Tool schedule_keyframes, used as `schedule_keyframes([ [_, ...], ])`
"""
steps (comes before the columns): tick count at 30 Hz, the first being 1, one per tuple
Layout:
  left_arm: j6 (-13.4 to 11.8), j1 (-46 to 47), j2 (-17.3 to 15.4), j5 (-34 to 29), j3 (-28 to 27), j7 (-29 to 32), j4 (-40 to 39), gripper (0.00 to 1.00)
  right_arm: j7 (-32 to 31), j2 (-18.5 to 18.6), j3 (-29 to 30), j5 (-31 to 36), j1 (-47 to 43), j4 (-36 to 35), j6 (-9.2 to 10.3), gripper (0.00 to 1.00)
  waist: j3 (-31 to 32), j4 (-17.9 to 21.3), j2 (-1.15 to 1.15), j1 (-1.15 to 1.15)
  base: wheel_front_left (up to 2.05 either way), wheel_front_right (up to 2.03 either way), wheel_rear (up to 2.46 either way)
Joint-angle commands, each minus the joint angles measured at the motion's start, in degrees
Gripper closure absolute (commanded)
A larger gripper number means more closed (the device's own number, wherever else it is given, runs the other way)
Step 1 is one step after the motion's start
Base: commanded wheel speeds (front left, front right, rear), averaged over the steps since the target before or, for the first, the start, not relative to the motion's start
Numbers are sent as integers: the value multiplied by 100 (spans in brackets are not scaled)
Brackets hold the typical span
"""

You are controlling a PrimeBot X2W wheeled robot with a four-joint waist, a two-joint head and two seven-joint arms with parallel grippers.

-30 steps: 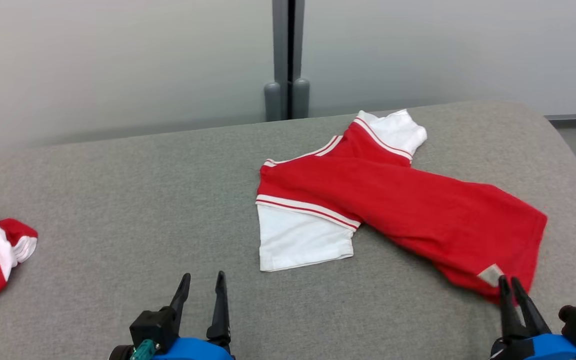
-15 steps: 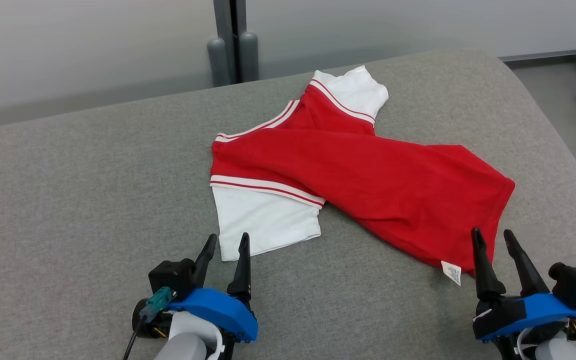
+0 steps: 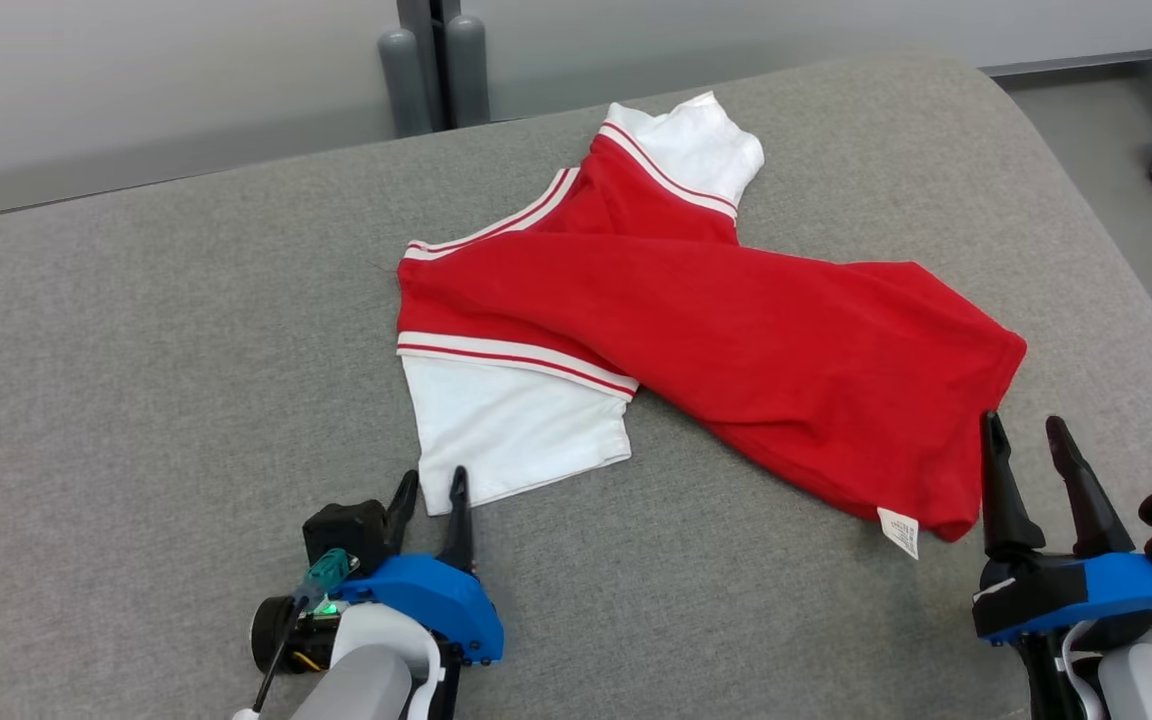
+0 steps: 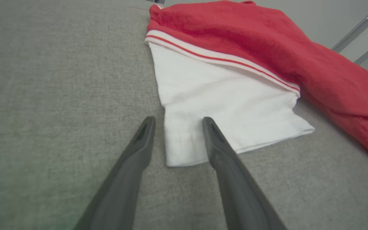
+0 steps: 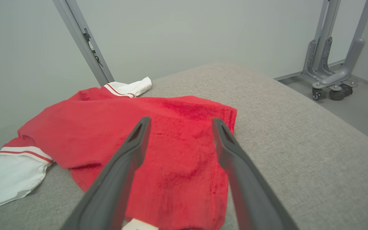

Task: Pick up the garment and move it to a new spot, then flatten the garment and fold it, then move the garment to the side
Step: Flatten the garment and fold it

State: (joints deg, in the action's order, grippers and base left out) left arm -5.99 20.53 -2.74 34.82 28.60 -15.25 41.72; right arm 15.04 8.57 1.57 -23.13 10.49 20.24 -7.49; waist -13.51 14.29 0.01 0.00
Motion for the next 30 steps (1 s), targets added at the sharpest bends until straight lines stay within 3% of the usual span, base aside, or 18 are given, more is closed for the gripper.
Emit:
schedule_keyframes([
  [1, 38, 33, -25, 99, -14, 18, 81, 100, 18, -2, 31, 33, 77, -30, -1, 0, 24, -68, -1, 0, 0, 0, 0],
  [7, -136, -200, -20, -213, -862, 11, -303, 100, 18, -26, 113, 100, -79, -25, -1, 0, 241, -425, -1, 0, 0, 0, 0],
  [13, 17, -636, -12, -674, -1733, 10, -404, 100, 18, -104, 47, 157, -248, 62, -1, 0, 561, -818, -1, 0, 0, 0, 0],
  [16, 189, -816, -7, -801, -1906, 10, -478, 100, 18, -158, 75, 184, -321, 92, -1, 0, 706, -977, -1, 0, 0, 0, 0],
  [20, 219, -1006, -10, -961, -2046, 10, -711, 100, 18, -186, 87, 236, -389, 93, -1, 0, 825, -1071, -1, 0, 0, 0, 0],
  [21, 232, -1059, -8, -961, -2056, 10, -813, 68, 18, -203, 84, 244, -382, 81, -1, 0, 840, -1075, -1, 0, 0, 0, 0],
  [22, 285, -1110, -8, -950, -2001, 10, -873, 0, 18, -221, 79, 265, -379, 72, -1, 0, 854, -1075, -1, 0, 0, 0, 0],
  [30, 582, -917, -12, -761, -1111, 10, -1176, 0, 18, -205, -48, 235, -207, -6, -1, 0, 624, -801, -1, 0, 0, 0, 0],
])
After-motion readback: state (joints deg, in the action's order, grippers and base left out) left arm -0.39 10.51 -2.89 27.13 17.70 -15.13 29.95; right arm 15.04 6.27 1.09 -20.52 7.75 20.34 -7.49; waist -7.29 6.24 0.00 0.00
